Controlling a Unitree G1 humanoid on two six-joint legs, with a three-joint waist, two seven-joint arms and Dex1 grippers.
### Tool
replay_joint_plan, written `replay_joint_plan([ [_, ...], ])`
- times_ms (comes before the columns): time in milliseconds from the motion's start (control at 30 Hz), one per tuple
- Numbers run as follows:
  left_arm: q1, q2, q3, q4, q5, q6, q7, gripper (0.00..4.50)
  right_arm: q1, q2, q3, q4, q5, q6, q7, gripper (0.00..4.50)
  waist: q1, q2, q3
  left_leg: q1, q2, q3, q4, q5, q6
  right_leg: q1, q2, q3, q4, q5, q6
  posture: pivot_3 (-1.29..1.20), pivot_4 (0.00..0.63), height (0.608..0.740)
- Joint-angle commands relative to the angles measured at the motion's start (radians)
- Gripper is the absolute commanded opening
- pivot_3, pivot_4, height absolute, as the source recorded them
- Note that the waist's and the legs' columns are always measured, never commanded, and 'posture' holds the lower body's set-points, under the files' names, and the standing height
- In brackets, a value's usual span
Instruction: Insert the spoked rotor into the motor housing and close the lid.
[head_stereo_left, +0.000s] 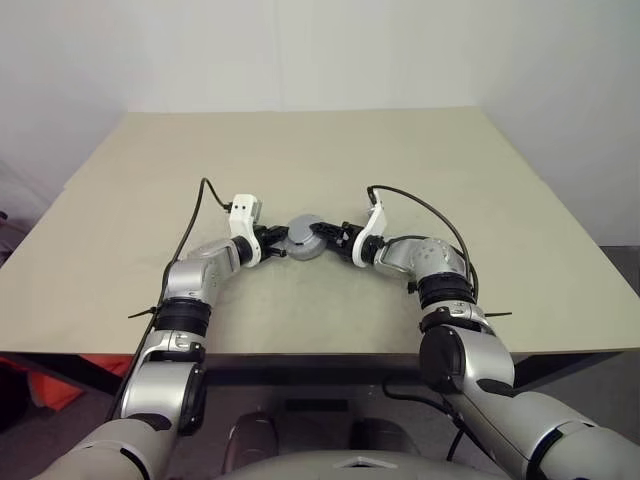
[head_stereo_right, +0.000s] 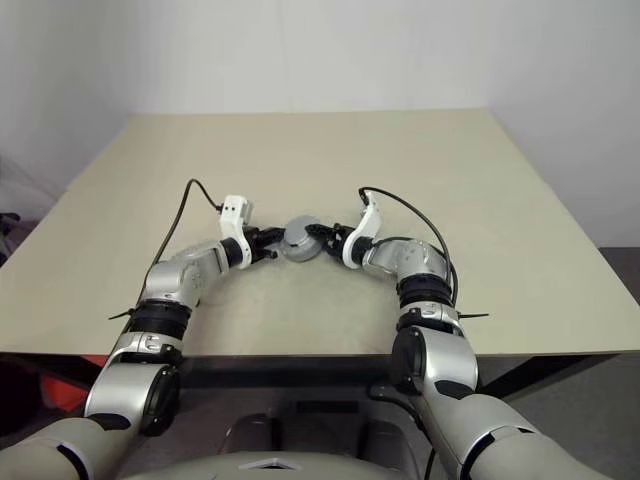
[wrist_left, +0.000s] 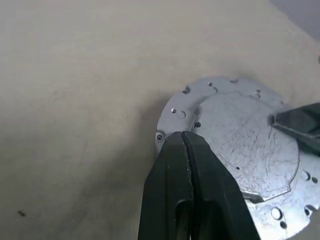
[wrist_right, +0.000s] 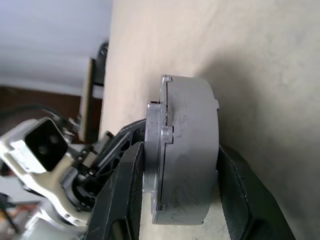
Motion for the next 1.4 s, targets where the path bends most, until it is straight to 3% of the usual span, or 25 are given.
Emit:
replay_joint_plan([
  [33,-0.03,0.027,0.109,-0.005,-0.069,-0.03,0.031,0.0,-0.051,0.008,-0.066,0.053,0.064,-0.006,-0.042,2.01,-0.003,0.0,0.0,-0.004,0.001,0.0,0.0,0.001,-0.001,-0.004,0.001,0.0,0.001,0.001,-0.002,0.0,0.0,0.74],
  [300,-0.002,0.074,0.26,-0.039,-0.183,0.0,0.075,0.0,-0.083,0.008,-0.191,0.091,0.17,-0.028,-0.098,2.01,0.004,-0.001,0.001,-0.007,0.002,0.0,0.001,0.001,-0.002,-0.01,0.003,-0.001,0.001,0.002,-0.004,0.0,0.0,0.74],
  [467,0.027,0.074,0.27,-0.077,-0.224,0.063,0.09,0.0,-0.104,0.019,-0.219,0.042,0.24,-0.004,-0.093,2.01,0.012,-0.001,0.001,-0.009,0.002,0.0,0.002,0.001,-0.002,-0.01,0.002,-0.002,0.001,0.002,-0.004,0.0,0.0,0.74],
  [667,0.061,0.041,0.316,-0.143,-0.345,0.154,0.091,0.0,-0.115,0.042,-0.228,-0.063,0.331,0.053,-0.103,2.01,0.015,-0.002,0.002,-0.029,0.002,-0.002,0.016,0.001,0.005,-0.024,0.002,-0.007,0.01,0.003,-0.004,0.0,0.0,0.74],
  [800,0.084,0.007,0.371,-0.203,-0.456,0.21,0.11,0.9,-0.117,0.046,-0.225,-0.112,0.368,0.071,-0.124,2.01,0.016,-0.002,0.002,-0.032,0.002,-0.002,0.023,-0.004,0.004,-0.027,0.001,-0.008,0.016,0.001,-0.007,0.0,0.0,0.74],
  [967,0.104,-0.007,0.421,-0.228,-0.543,0.244,0.144,2.68,-0.12,0.04,-0.216,-0.124,0.386,0.084,-0.143,2.01,0.016,-0.002,0.002,-0.031,0.003,-0.002,0.027,-0.002,0.002,-0.027,0.001,-0.007,0.018,0.001,-0.006,0.0,0.0,0.74],
  [1133,0.103,-0.036,0.479,-0.242,-0.721,0.378,0.193,4.41,-0.122,0.033,-0.195,-0.119,0.383,0.102,-0.137,2.01,0.016,-0.002,0.002,-0.031,0.003,-0.003,0.027,-0.001,0.0,-0.026,0.001,-0.007,0.019,0.002,-0.005,0.0,0.0,0.74],
  [1267,0.085,-0.083,0.496,-0.222,-0.836,0.439,0.225,4.47,-0.115,0.045,-0.166,-0.16,0.392,0.14,-0.136,2.01,0.016,-0.003,0.002,-0.032,0.002,-0.003,0.027,-0.001,0.0,-0.026,0.001,-0.007,0.018,0.002,-0.005,0.0,0.0,0.74],
  [1400,0.06,-0.107,0.476,-0.19,-0.851,0.428,0.242,4.47,-0.099,0.057,-0.153,-0.186,0.395,0.155,-0.148,2.01,0.016,-0.004,0.003,-0.033,0.002,-0.004,0.027,-0.001,0.0,-0.026,0.001,-0.007,0.018,0.003,-0.005,0.0,0.0,0.74],
])
